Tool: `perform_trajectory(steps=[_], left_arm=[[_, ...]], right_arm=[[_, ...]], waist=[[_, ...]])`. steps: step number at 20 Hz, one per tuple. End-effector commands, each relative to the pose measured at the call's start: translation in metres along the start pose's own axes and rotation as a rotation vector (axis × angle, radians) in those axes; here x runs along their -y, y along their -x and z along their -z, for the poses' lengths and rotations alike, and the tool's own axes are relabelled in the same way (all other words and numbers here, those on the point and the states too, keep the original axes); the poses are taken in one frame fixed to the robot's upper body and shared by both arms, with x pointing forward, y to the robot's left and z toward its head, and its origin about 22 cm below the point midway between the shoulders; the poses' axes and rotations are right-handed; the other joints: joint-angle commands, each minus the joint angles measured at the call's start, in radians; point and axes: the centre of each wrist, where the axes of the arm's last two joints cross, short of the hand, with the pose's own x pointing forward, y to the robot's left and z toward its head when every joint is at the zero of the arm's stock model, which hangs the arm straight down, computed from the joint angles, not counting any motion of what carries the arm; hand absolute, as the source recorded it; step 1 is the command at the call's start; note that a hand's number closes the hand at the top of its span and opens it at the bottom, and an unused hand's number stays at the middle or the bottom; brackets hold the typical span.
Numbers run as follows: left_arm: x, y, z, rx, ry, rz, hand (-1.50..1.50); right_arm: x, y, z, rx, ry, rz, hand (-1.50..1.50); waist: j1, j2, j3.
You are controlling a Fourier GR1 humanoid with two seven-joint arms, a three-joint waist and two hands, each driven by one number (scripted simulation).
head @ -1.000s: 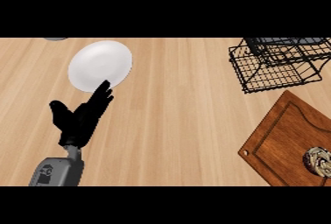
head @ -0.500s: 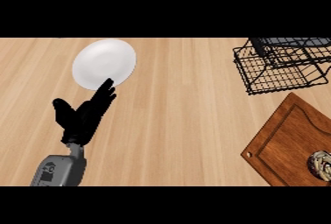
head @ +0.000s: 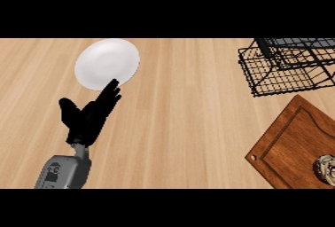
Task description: Pick the tomato from the cutting board and place it in the tiered basket
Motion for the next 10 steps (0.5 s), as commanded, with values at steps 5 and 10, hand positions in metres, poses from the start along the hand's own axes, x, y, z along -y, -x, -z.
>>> perform_trajectory(steps=[5,10], left_arm=[[0.008,0.012,0.003,-0.003,0.004,0.001,0.0],[0.001,0.003,-0.011,-0.002,0.021,-0.001,0.0]], right_arm=[[-0.072,-0.017,0.044,0.028,-0.037,0.061,1.5],[-0.12,-0.011,0.059,-0.02,-0.065,0.107,1.5]], waist=[[-0.006,0.002,0.001],[0.009,0.004,0.001]])
